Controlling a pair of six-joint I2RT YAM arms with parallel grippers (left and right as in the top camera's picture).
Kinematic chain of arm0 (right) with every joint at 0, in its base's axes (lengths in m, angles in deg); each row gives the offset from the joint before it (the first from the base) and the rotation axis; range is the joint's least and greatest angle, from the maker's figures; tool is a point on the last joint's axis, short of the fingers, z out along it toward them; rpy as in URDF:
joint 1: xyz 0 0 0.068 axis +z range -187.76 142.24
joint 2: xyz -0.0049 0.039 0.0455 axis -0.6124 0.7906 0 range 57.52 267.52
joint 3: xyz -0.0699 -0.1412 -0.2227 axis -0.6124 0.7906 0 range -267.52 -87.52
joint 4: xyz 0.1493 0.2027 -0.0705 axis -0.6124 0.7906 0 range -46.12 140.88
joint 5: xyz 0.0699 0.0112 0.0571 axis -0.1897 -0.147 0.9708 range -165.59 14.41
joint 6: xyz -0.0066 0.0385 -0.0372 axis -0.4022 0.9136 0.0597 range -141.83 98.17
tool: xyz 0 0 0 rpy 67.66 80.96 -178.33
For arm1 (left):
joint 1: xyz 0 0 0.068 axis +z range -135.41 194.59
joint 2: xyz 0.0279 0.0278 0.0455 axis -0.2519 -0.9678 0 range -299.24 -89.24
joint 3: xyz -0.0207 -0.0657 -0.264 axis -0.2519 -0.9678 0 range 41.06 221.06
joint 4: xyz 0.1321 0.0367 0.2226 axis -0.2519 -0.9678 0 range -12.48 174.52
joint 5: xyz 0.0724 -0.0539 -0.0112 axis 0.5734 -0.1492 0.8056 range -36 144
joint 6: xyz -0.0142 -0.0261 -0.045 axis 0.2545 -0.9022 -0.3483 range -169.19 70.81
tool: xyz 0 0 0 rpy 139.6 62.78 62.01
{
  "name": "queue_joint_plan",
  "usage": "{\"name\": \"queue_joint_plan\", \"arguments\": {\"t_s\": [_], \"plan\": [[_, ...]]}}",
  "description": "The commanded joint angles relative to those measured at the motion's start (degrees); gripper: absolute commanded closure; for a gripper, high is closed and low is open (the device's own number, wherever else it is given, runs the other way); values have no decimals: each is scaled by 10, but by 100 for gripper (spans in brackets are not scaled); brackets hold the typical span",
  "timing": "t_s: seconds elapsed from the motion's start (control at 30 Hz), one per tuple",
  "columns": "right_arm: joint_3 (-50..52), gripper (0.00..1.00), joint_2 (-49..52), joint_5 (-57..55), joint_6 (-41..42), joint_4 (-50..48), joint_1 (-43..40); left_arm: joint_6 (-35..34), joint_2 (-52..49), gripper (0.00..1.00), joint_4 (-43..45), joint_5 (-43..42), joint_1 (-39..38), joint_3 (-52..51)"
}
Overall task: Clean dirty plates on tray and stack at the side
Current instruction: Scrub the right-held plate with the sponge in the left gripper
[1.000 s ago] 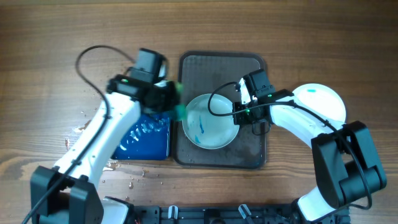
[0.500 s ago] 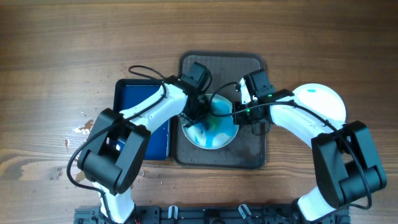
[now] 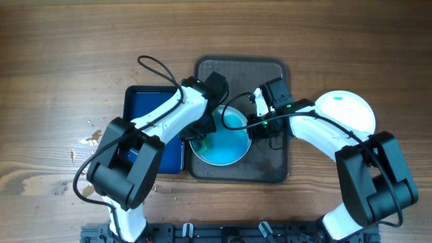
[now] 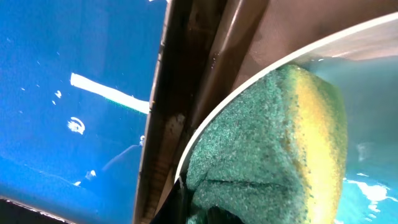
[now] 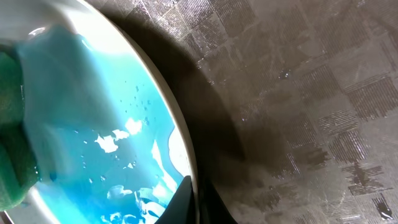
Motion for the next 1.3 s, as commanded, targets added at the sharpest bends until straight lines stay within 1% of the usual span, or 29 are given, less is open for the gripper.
{"name": "queue_joint_plan", "arguments": {"t_s": [0.0, 0.03, 0.07, 0.1, 0.13, 0.23, 0.3, 0.4, 0.43, 0.47, 0.5, 0.57, 0.63, 0.67, 0.73, 0.8, 0.83, 0.9, 0.97, 1.0, 1.1, 1.13, 1.17, 1.2, 1.27], "plan": [[14, 96, 13, -53, 2, 12, -14, 5, -6, 96, 38, -95, 19, -2], [14, 96, 13, -53, 3, 10, -14, 6, -8, 96, 73, -164, 17, -7], [14, 95, 13, -53, 6, 10, -14, 18, -10, 96, 147, -269, 9, -26], [14, 96, 13, -54, 15, 10, -14, 17, -16, 96, 192, -326, 2, -41], [14, 96, 13, -53, 16, 10, -14, 17, -18, 96, 213, -351, -3, -51], [14, 96, 13, -53, 16, 3, -14, 38, -19, 96, 219, -390, -5, -55], [14, 96, 13, -53, 19, 0, -14, 63, -19, 96, 219, -390, -6, -56], [14, 96, 13, -53, 29, -1, -14, 63, -19, 96, 243, -384, -11, -63], [14, 96, 13, -53, 30, -2, -14, 63, -19, 96, 240, -383, -13, -63], [14, 95, 13, -53, 29, -2, -14, 62, -19, 96, 213, -360, -13, -63], [14, 96, 13, -53, 30, -2, -14, 54, -19, 96, 155, -286, -12, -63], [14, 96, 13, -53, 30, -2, -14, 45, -19, 96, 69, -136, -12, -63], [14, 96, 13, -53, 30, -3, -14, 45, -19, 96, 32, -47, -11, -63], [14, 96, 13, -53, 30, -3, -14, 40, -19, 96, 18, -15, -9, -63], [14, 96, 13, -44, 30, -3, -14, 14, -19, 96, -19, 52, 3, -56], [14, 96, 13, -44, 31, -2, -14, 14, -18, 96, -45, 58, 18, -40], [14, 96, 13, -44, 30, -2, -14, 10, -12, 96, -59, 43, 27, -24], [14, 96, 13, -44, 30, 0, -14, 20, 26, 96, -56, -54, 40, -17], [14, 96, 13, -44, 30, 0, -14, 33, 86, 96, -57, -124, 62, -17], [14, 96, 13, -44, 30, 0, -14, 33, 128, 96, -59, -142, 82, -17], [14, 96, 13, -44, 30, 2, -14, 46, 225, 96, -68, -126, 150, -17], [14, 96, 13, -45, 30, 1, -14, 68, 265, 96, -82, -71, 211, -18], [14, 96, 13, -45, 30, 0, -14, 81, 269, 96, -89, -40, 240, -19], [14, 96, 13, -48, 30, -1, -14, 94, 268, 96, -89, -31, 262, -24], [12, 96, 12, -49, 29, 2, -14, 123, 260, 96, -57, -31, 296, -64]]}}
